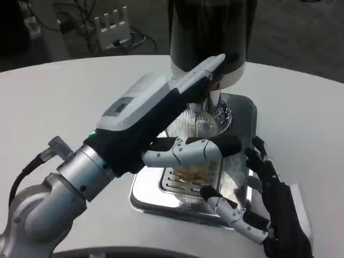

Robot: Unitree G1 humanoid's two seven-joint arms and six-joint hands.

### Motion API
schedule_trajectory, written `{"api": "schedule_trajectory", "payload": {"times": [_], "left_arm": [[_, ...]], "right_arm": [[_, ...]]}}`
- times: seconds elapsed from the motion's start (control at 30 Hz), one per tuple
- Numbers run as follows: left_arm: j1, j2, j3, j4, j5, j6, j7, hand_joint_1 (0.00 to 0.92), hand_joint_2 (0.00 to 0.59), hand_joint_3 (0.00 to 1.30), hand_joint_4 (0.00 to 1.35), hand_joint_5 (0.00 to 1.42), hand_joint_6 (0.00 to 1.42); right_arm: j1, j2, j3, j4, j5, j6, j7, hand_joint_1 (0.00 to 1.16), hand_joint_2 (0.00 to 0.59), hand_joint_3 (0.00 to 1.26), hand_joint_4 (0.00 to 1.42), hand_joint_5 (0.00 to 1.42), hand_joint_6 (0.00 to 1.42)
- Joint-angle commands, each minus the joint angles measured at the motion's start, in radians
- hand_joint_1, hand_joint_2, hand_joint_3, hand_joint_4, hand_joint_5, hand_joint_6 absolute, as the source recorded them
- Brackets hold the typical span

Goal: Grasp the cup under the faucet to collect the drink, then remove the cup.

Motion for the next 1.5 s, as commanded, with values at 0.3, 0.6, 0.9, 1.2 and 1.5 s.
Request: {"api": "schedule_trajectory", "payload": {"times": [0.3,0.6,0.9,1.2,1.5], "left_arm": [[0.021,0.035,-0.006,-0.018,0.02,0.004,-0.019,0.0,0.082,0.05,0.02,0.11,0.11],[0.0,0.041,-0.011,-0.003,0.029,0.011,-0.023,0.0,0.076,0.06,0.03,0.13,0.11],[-0.02,0.052,-0.015,0.009,0.049,0.012,-0.025,0.0,0.08,0.06,0.03,0.13,0.1],[-0.035,0.053,-0.019,0.025,0.055,0.012,-0.025,0.0,0.082,0.06,0.04,0.13,0.09],[-0.036,0.057,-0.012,0.028,0.052,0.014,-0.024,0.0,0.083,0.06,0.04,0.13,0.09]], "right_arm": [[-0.198,0.057,-0.013,0.168,0.042,0.025,-0.05,0.79,0.185,0.06,0.12,0.12,0.2],[-0.294,0.067,0.003,0.282,0.051,0.013,-0.086,0.79,0.185,0.06,0.12,0.12,0.2],[-0.376,0.066,0.001,0.382,0.038,-0.001,-0.125,0.77,0.17,0.05,0.11,0.12,0.2],[-0.395,0.07,0.019,0.404,-0.002,-0.002,-0.172,0.77,0.169,0.05,0.11,0.12,0.2],[-0.407,0.088,0.058,0.44,-0.059,-0.011,-0.236,0.78,0.165,0.09,0.13,0.16,0.22]]}}
